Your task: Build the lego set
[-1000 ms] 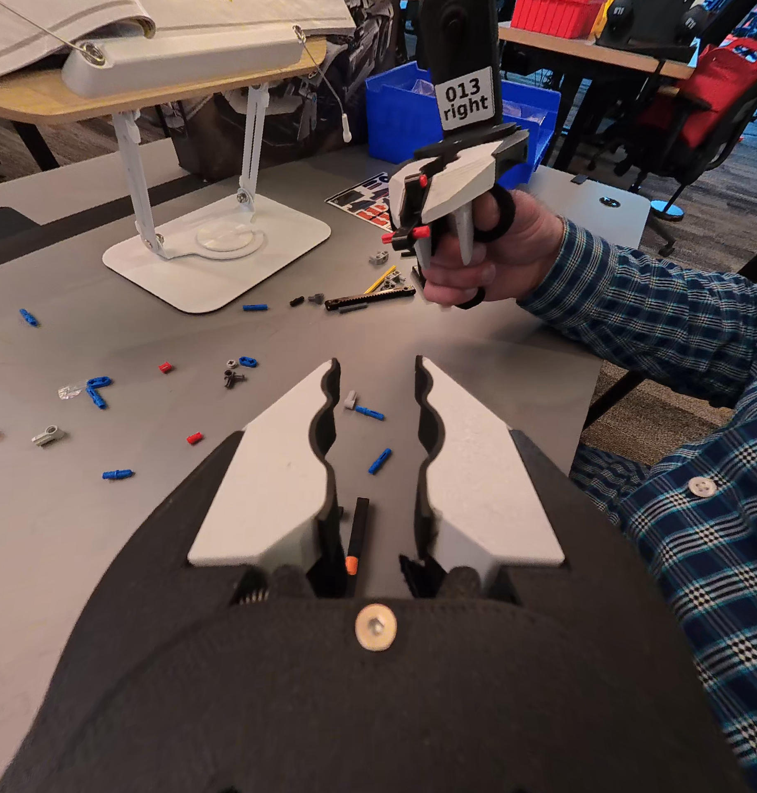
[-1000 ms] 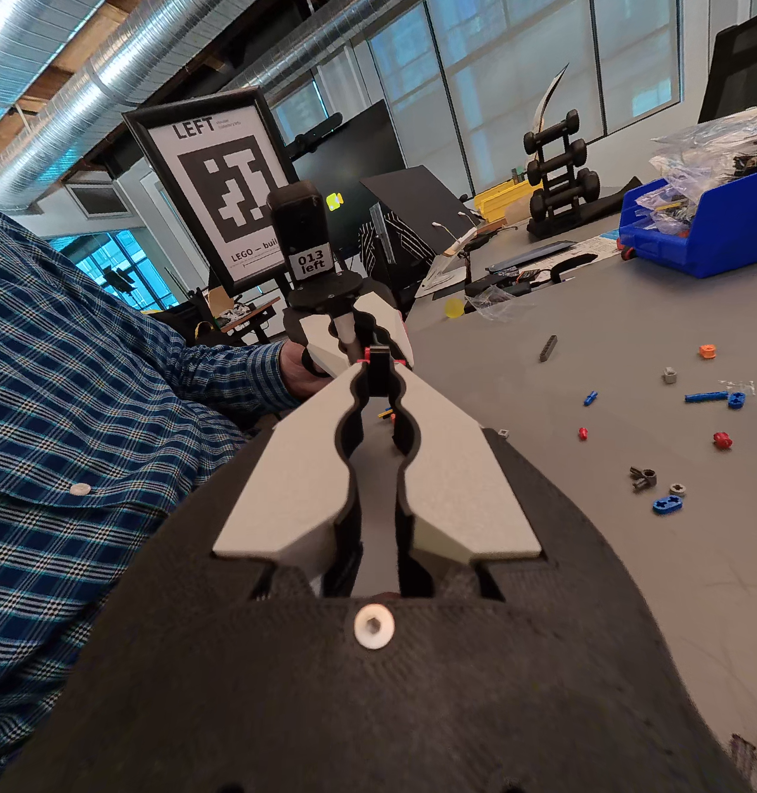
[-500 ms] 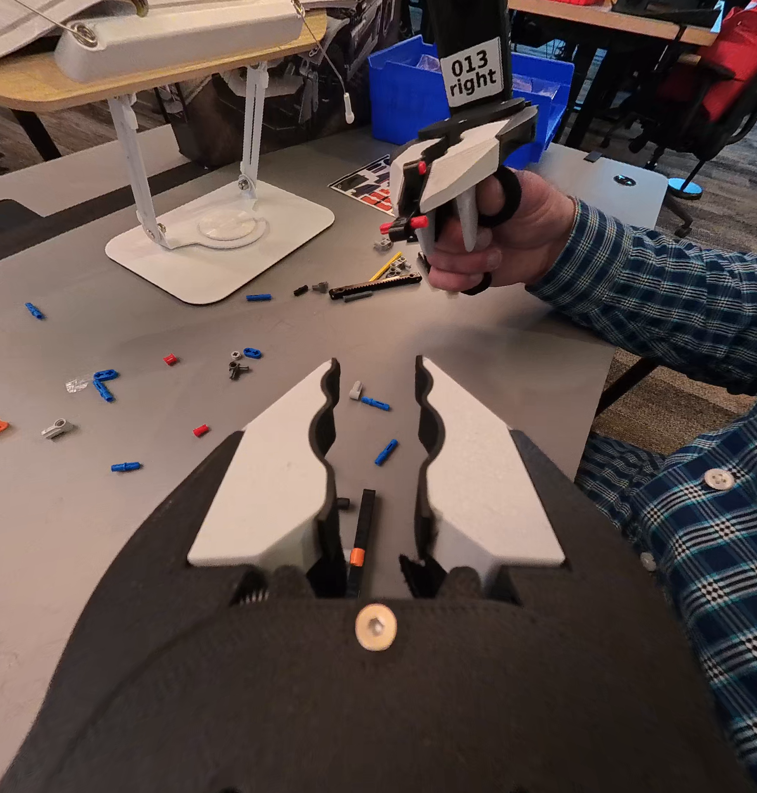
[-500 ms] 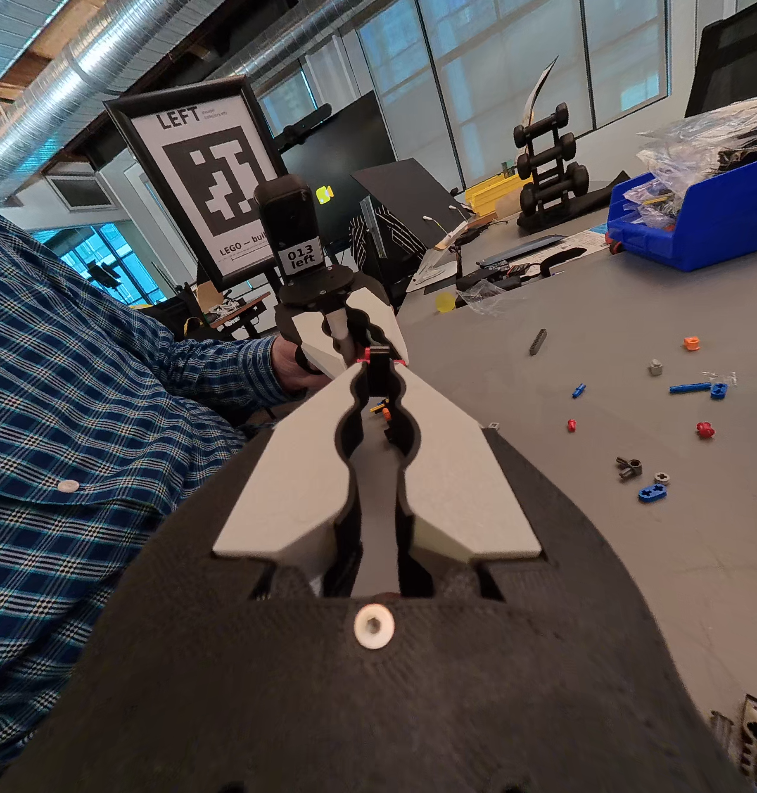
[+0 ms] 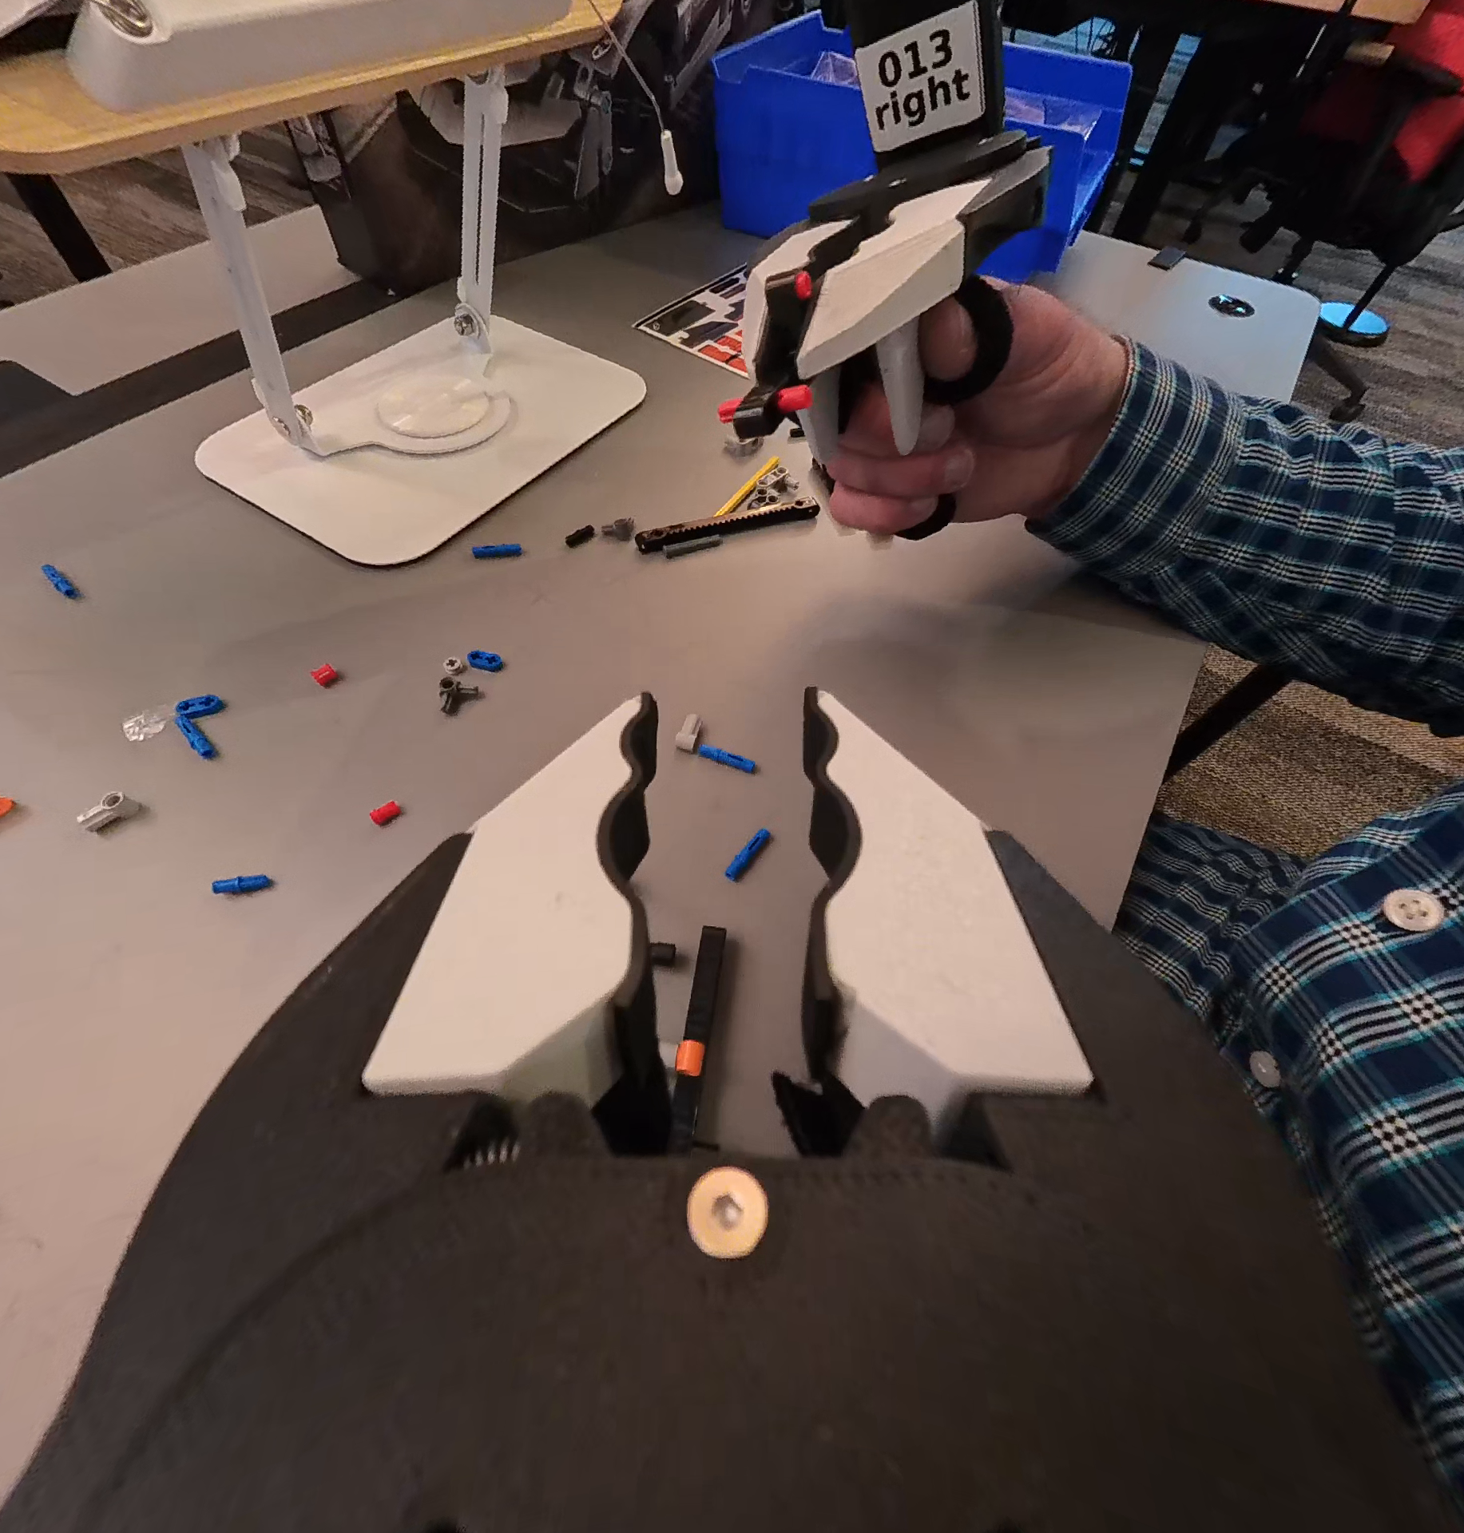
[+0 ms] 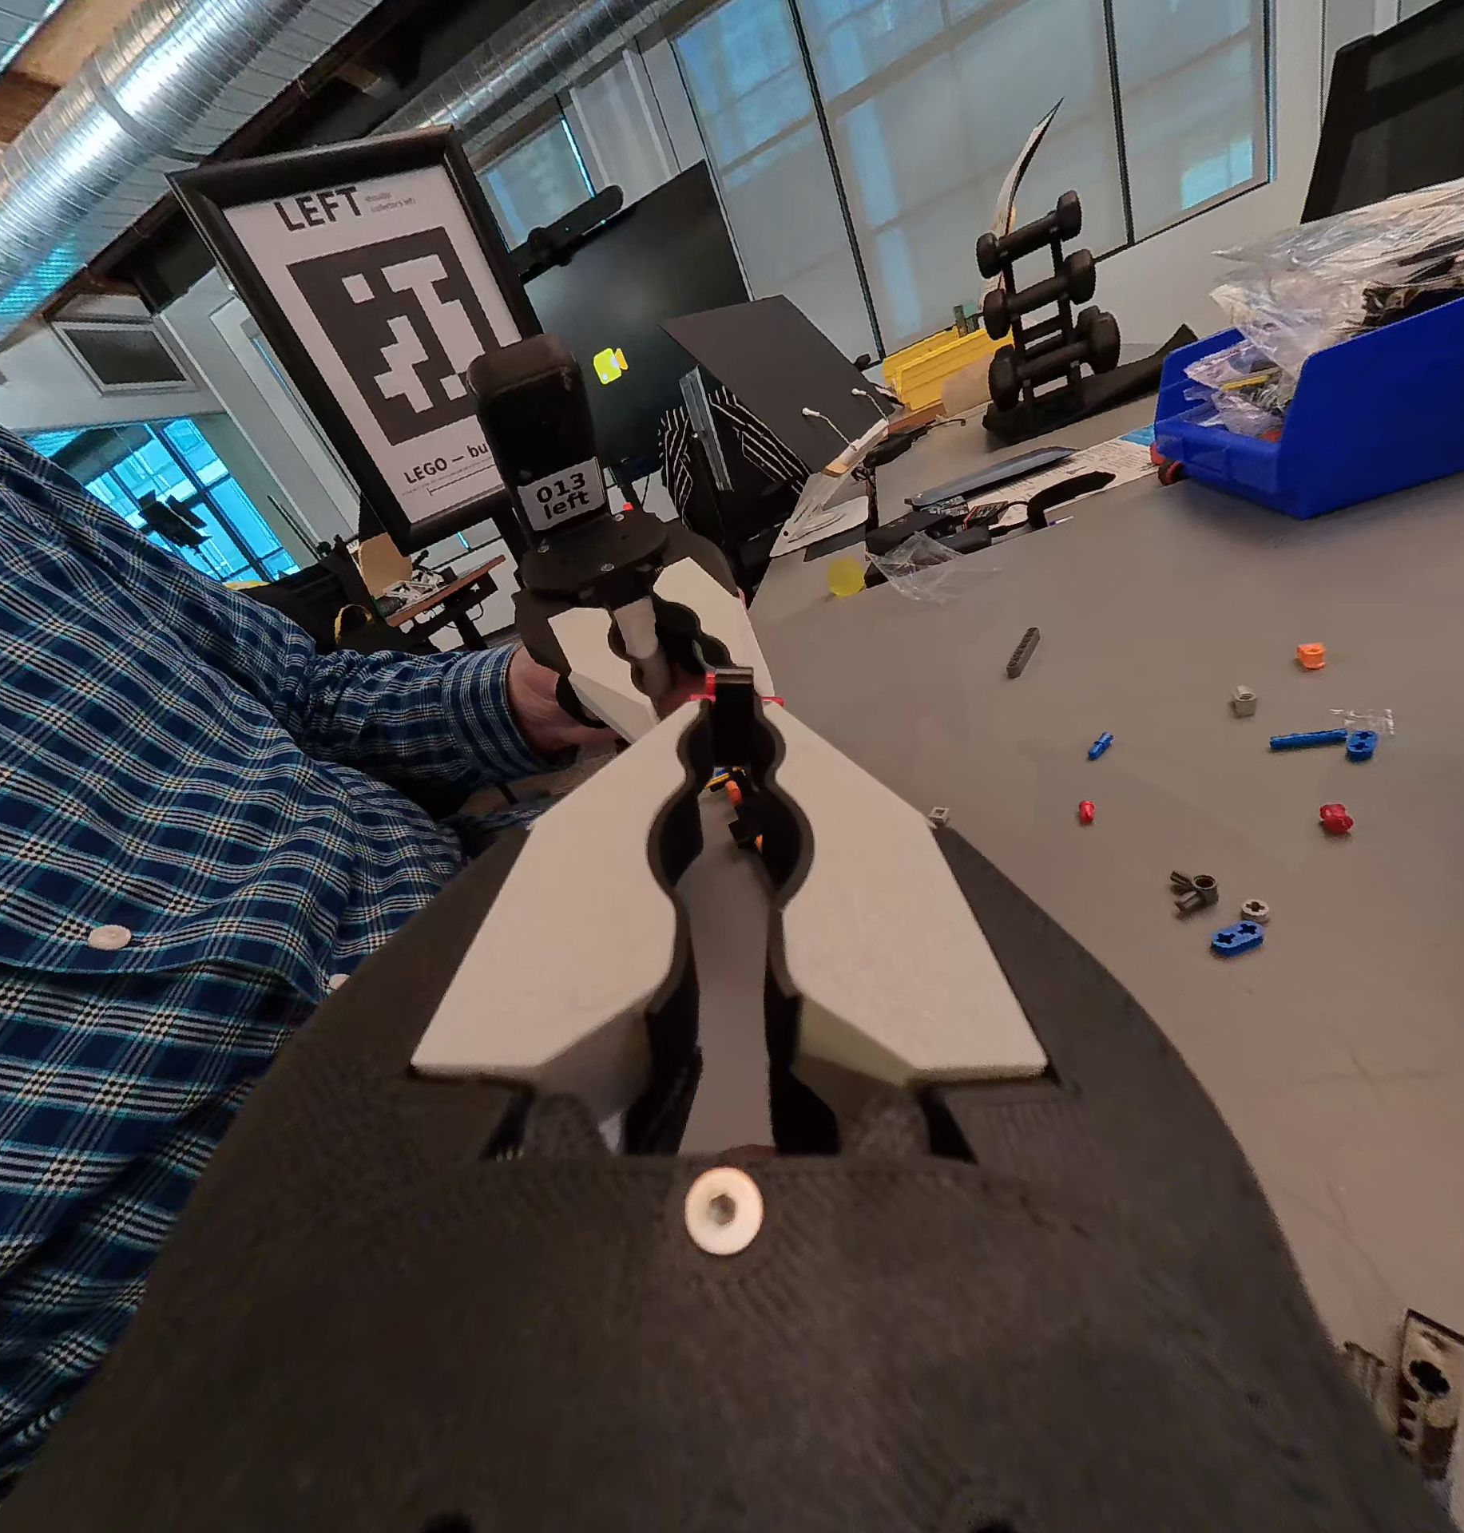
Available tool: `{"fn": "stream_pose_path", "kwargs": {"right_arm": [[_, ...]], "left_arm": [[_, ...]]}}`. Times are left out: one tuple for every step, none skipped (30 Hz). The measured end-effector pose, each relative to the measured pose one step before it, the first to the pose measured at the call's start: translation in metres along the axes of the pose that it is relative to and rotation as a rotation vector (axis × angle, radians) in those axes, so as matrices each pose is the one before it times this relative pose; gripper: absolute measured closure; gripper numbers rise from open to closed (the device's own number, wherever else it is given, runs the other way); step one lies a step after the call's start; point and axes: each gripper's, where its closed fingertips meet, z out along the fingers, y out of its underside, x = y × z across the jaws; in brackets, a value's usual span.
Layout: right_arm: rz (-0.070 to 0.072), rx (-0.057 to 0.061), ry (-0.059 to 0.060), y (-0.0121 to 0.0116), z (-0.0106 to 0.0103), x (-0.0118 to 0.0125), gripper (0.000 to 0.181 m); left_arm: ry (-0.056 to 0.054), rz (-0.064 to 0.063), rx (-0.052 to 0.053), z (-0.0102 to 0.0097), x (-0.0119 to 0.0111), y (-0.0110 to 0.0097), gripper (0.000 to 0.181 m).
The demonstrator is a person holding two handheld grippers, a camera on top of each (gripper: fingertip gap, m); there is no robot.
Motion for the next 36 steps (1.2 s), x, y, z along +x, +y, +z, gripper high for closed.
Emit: {"fn": "stream_pose_path", "kwargs": {"right_arm": [[-0.0006, -0.0011, 0.0016, 0.00025, -0.00019, 0.00029, 0.176], [-0.0005, -0.0007, 0.0011, 0.00010, -0.00005, 0.00019, 0.176], [-0.0004, -0.0002, 0.0009, -0.00006, -0.00011, 0.00010, 0.176], [-0.0007, -0.0004, 0.0007, 0.00006, -0.00003, 0.00015, 0.176], [-0.0011, -0.0010, 0.0008, 0.00003, -0.00003, -0.00007, 0.176], [-0.0011, -0.0010, 0.0009, 0.00009, -0.00006, 0.00007, 0.176], [-0.0009, -0.0008, 0.0006, 0.00005, -0.00004, 0.00001, 0.176], [-0.0010, -0.0004, 0.0006, -0.00008, -0.00001, -0.00002, 0.176], [-0.0003, -0.0003, 0.0011, 0.00004, -0.00012, 0.00017, 0.176], [0.0003, -0.0004, 0.0011, 0.00011, -0.00014, 0.00026, 0.176], [-0.0003, -0.0005, 0.0008, 0.00006, -0.00013, 0.00012, 0.176], [-0.0011, -0.0002, 0.0010, -0.00013, -0.00019, 0.00002, 0.176], [-0.0012, -0.0001, 0.0010, -0.00013, -0.00019, 0.00003, 0.176], [-0.0008, -0.0007, 0.0012, 0.00003, -0.00023, 0.00007, 0.176], [-0.0007, -0.0009, 0.0018, 0.00008, -0.00017, 0.00038, 0.176], [-0.0007, -0.0007, 0.0019, 0.00009, -0.00015, 0.00031, 0.176], [-0.0007, -0.0008, 0.0016, 0.00010, -0.00025, 0.00026, 0.176], [-0.0007, -0.0010, 0.0015, 0.00004, -0.00016, 0.00021, 0.176], [-0.0005, -0.0006, 0.0011, 0.00008, -0.00024, 0.00018, 0.176], [-0.0001, -0.0001, 0.0010, 0.00010, -0.00011, 0.00018, 0.176], [-0.0001, 0.0000, 0.0014, -0.00004, -0.00011, 0.00028, 0.176], [-0.0004, -0.0011, 0.0014, 0.00025, -0.00009, 0.00026, 0.176], [-0.0017, -0.0017, 0.0016, 0.00027, -0.00001, 0.00026, 0.176], [-0.0048, 0.0009, 0.0009, -0.00016, -0.00009, 0.00000, 0.176], [-0.0065, 0.0032, -0.0018, -0.00057, -0.00029, -0.00065, 0.176], [-0.0067, 0.0027, -0.0032, -0.00065, -0.00021, -0.00099, 0.176], [-0.0097, 0.0018, -0.0025, -0.00067, -0.00021, -0.00115, 0.176], [-0.0130, 0.0015, -0.0036, -0.00076, 0.00004, -0.00162, 0.176], [-0.0134, 0.0022, -0.0057, -0.00083, 0.00010, -0.00198, 0.176], [-0.0126, 0.0025, -0.0045, -0.00090, 0.00023, -0.00185, 0.176], [-0.0112, 0.0010, -0.0010, -0.00040, 0.00029, -0.00112, 0.176], [-0.0090, -0.0017, 0.0013, 0.00013, 0.00034, -0.00044, 0.176], [-0.0060, -0.0036, 0.0019, 0.00047, 0.00035, -0.00010, 0.176], [-0.0035, -0.0038, 0.0010, 0.00066, 0.00027, 0.00006, 0.176], [-0.0024, -0.0039, 0.0002, 0.00076, 0.00026, -0.00010, 0.176], [-0.0025, -0.0046, 0.0013, 0.00065, 0.00021, 0.00010, 0.176]], "left_arm": [[-0.0008, 0.0002, -0.0011, -0.00007, -0.00026, 0.00025, 0.148], [-0.0007, 0.0000, -0.0007, -0.00004, -0.00024, 0.00019, 0.148], [-0.0007, 0.0000, -0.0001, -0.00009, -0.00015, 0.00005, 0.148], [-0.0011, 0.0002, -0.0002, -0.00010, -0.00022, 0.00007, 0.148], [-0.0009, 0.0003, -0.0010, -0.00004, -0.00001, 0.00013, 0.148], [-0.0009, 0.0006, -0.0022, 0.00004, 0.00001, 0.00044, 0.148], [-0.0009, 0.0013, -0.0019, 0.00001, 0.00005, 0.00044, 0.148], [0.0006, 0.0000, -0.0013, 0.00030, 0.00036, 0.00035, 0.148], [0.0013, -0.0001, -0.0018, 0.00019, 0.00055, 0.00034, 0.148], [0.0000, 0.0016, -0.0027, 0.00019, 0.00045, 0.00034, 0.148], [-0.0005, 0.0031, -0.0032, 0.00019, 0.00040, 0.00040, 0.148], [-0.0005, 0.0038, -0.0043, 0.00027, 0.00045, 0.00047, 0.148], [-0.0009, 0.0047, -0.0056, 0.00038, 0.00044, 0.00067, 0.148], [-0.0014, 0.0055, -0.0070, 0.00044, 0.00049, 0.00090, 0.148], [-0.0011, 0.0058, -0.0068, 0.00040, 0.00061, 0.00089, 0.148], [-0.0010, 0.0061, -0.0065, 0.00033, 0.00078, 0.00088, 0.148], [-0.0015, 0.0062, -0.0066, 0.00034, 0.00055, 0.00099, 0.148], [-0.0008, 0.0053, -0.0056, 0.00020, 0.00052, 0.00072, 0.148], [-0.0006, 0.0037, -0.0033, 0.00001, 0.00047, 0.00046, 0.148], [-0.0003, 0.0017, -0.0015, -0.00005, 0.00033, 0.00018, 0.148], [-0.0008, 0.0008, -0.0009, -0.00020, 0.00001, 0.00009, 0.148], [-0.0015, 0.0009, -0.0005, -0.00032, -0.00021, 0.00010, 0.148], [-0.0022, 0.0006, -0.0006, -0.00038, -0.00028, 0.00003, 0.148], [-0.0023, 0.0008, -0.0002, -0.00047, -0.00035, -0.00007, 0.148], [-0.0024, 0.0019, -0.0001, -0.00082, -0.00024, -0.00023, 0.148], [-0.0048, 0.0044, -0.0013, -0.00093, -0.00030, -0.00006, 0.148], [-0.0057, 0.0060, -0.0037, -0.00093, -0.00041, 0.00052, 0.148], [-0.0056, 0.0059, -0.0048, -0.00097, -0.00039, 0.00076, 0.148], [-0.0047, 0.0054, -0.0046, -0.00103, -0.00019, 0.00088, 0.148], [-0.0042, 0.0036, -0.0051, -0.00082, -0.00039, 0.00118, 0.148], [-0.0029, 0.0018, -0.0037, -0.00079, -0.00013, 0.00102, 0.148], [-0.0021, 0.0014, -0.0034, -0.00071, -0.00008, 0.00095, 0.148], [-0.0025, 0.0021, -0.0042, -0.00070, -0.00013, 0.00102, 0.148], [-0.0018, 0.0024, -0.0047, -0.00053, 0.00005, 0.00109, 0.148], [-0.0015, 0.0023, -0.0063, -0.00033, 0.00018, 0.00124, 0.148], [-0.0005, 0.0025, -0.0076, -0.00013, 0.00043, 0.00160, 0.148]]}}
